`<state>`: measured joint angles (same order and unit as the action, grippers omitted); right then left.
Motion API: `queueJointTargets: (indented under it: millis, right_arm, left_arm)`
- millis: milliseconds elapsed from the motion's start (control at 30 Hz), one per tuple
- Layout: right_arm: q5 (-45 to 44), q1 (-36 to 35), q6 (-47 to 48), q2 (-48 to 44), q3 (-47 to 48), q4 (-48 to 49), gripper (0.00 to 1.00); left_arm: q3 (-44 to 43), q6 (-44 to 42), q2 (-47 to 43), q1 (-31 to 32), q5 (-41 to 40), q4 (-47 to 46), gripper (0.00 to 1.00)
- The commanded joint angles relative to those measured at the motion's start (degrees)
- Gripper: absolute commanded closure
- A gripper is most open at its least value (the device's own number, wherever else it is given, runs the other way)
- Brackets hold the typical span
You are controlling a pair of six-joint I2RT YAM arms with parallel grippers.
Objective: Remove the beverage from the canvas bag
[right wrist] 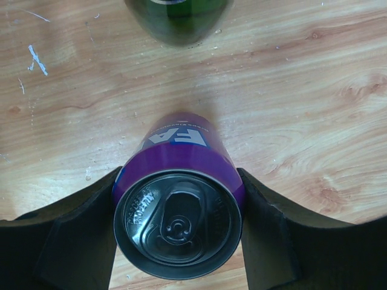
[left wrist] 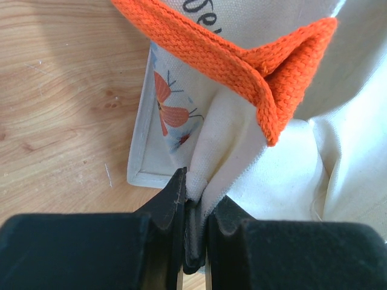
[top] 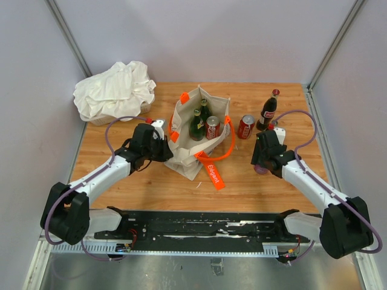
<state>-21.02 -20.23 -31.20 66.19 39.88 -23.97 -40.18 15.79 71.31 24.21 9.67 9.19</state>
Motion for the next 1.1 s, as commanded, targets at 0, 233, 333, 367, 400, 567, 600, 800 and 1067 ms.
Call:
queueJointTargets:
  millis: [0,233,333,367,400,567,600,800,1067]
  right_arm:
    - [-0.89,1.04,-1.72,0.83,0.16,2.50,0.61]
    - [-3.40,1.03,-1.78,1.97,3.16,-2.35,0.00]
    - [-3.72,1.00,-1.15,1.74,5.08,-4.32,0.02]
    - [-3.88,1.06,-1.11,1.48,6.04,-5.23,0.02]
    - [-4.08,1.07,-1.13,0.95,7.20,-6.70,0.02]
    - [-8.46,0.99,-0.68,-3.60,14.38,-11.99,0.02]
    - [-9.38,0.93,-0.58,-4.47,15.76,-12.63,0.02]
    - [-9.57,1.76,-0.75,-8.68,21.64,-11.80,0.02]
    - [6.10,1.63,11.40,-5.71,26.68,2.41,0.23]
  left_arm:
    - [-0.59,-2.08,2.33,0.27,-3.92,1.88,0.86]
    - [-0.71,-2.17,2.61,0.25,-3.53,1.70,0.86]
    - [-0.71,-2.25,2.70,0.23,-3.52,1.71,0.86]
    - [-0.71,-2.26,2.60,0.23,-3.55,1.71,0.87]
    - [-0.69,-2.32,2.54,0.23,-3.61,1.71,0.87]
    - [-0.56,-2.34,2.28,0.23,-4.12,1.79,0.89]
    - [-0.47,-2.29,2.22,0.23,-4.25,1.79,0.89]
    - [-0.08,-2.15,2.38,0.23,-4.52,1.32,0.89]
    - [0.11,-2.34,2.70,0.23,-4.25,0.56,0.94]
